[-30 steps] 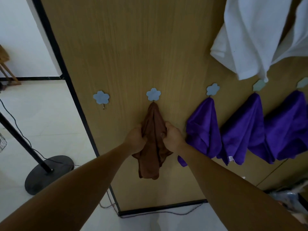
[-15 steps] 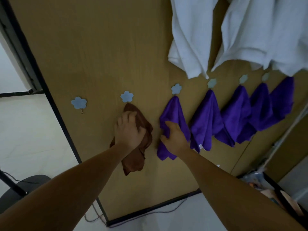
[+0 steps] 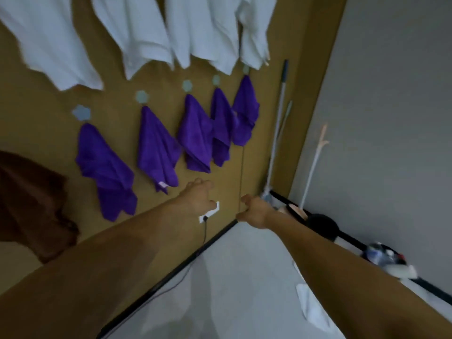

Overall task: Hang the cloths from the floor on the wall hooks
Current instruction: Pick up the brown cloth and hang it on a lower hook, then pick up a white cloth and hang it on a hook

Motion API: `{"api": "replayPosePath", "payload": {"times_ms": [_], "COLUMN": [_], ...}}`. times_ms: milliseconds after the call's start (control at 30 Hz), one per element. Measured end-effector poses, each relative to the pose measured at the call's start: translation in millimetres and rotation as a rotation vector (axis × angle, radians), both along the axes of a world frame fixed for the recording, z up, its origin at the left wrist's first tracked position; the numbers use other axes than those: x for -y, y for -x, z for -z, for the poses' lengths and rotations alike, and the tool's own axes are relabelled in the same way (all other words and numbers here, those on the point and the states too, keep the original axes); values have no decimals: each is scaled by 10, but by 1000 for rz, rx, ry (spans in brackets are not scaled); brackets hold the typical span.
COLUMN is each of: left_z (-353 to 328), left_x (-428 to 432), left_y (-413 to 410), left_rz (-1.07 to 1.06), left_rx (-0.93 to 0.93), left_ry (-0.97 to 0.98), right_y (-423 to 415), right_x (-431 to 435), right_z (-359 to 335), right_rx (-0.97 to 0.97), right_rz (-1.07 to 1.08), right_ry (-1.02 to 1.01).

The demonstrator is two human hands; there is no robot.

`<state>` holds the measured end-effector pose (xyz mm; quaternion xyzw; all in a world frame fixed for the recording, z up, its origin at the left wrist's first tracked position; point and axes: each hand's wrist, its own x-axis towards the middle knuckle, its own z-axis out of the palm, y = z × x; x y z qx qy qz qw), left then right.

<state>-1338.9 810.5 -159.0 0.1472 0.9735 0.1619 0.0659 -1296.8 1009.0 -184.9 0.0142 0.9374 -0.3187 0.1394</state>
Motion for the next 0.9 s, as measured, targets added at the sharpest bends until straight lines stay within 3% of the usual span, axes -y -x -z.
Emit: {"api": "replayPosePath", "payload": {"times_ms": [433, 667, 900], "left_z": [448, 1501, 2842], "left_x": [-3195, -4508, -5343], "left_y": [31, 593, 925], "left_rz": [526, 585, 496], "left_rx": [184, 343, 567], "left_ry": [-26, 26, 83], "right_y": [-726, -427, -206], "right_x": [-2886, -4066, -4914], "right_z": [289, 1155, 2408], "right_rx": [1, 158, 420], "right_rz": [436, 574, 680], "right_ry": [-29, -47, 12]}}
